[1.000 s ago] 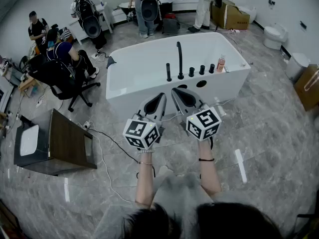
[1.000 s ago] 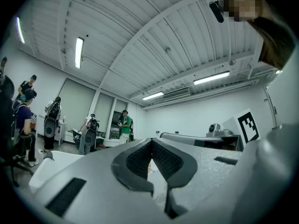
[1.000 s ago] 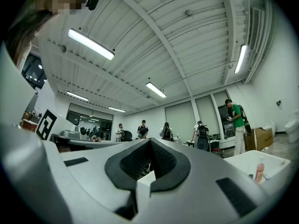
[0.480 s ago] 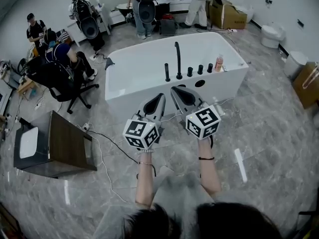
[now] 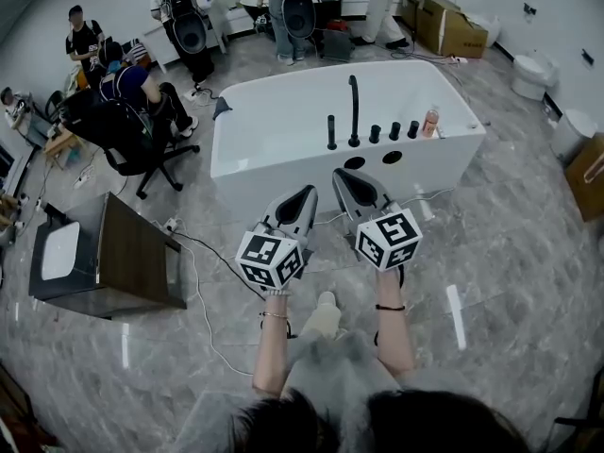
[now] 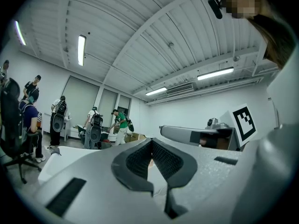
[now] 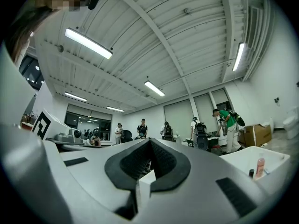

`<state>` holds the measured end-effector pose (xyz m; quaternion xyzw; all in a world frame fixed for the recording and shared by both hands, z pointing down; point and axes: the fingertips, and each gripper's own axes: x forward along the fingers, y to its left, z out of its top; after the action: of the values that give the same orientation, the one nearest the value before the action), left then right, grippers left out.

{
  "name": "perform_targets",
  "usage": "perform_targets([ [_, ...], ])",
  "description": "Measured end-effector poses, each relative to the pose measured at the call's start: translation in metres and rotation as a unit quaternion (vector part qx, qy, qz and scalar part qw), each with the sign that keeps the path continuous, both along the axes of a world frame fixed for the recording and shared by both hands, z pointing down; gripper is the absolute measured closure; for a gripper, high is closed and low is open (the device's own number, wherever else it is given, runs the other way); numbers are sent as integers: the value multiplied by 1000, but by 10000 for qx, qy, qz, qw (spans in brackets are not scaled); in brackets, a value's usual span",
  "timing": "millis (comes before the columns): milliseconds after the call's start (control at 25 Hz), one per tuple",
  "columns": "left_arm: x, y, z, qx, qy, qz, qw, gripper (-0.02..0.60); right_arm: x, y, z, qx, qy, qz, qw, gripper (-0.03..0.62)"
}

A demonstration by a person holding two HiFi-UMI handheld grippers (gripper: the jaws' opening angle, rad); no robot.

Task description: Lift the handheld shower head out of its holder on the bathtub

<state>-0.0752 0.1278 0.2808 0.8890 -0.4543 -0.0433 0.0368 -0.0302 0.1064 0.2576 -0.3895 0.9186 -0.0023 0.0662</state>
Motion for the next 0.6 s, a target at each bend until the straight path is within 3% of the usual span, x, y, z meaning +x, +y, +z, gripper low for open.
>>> perform_targets([
  [600, 2, -78, 8, -49, 18, 202, 9998, 577, -7, -76, 15, -129, 134, 53, 9998, 595],
])
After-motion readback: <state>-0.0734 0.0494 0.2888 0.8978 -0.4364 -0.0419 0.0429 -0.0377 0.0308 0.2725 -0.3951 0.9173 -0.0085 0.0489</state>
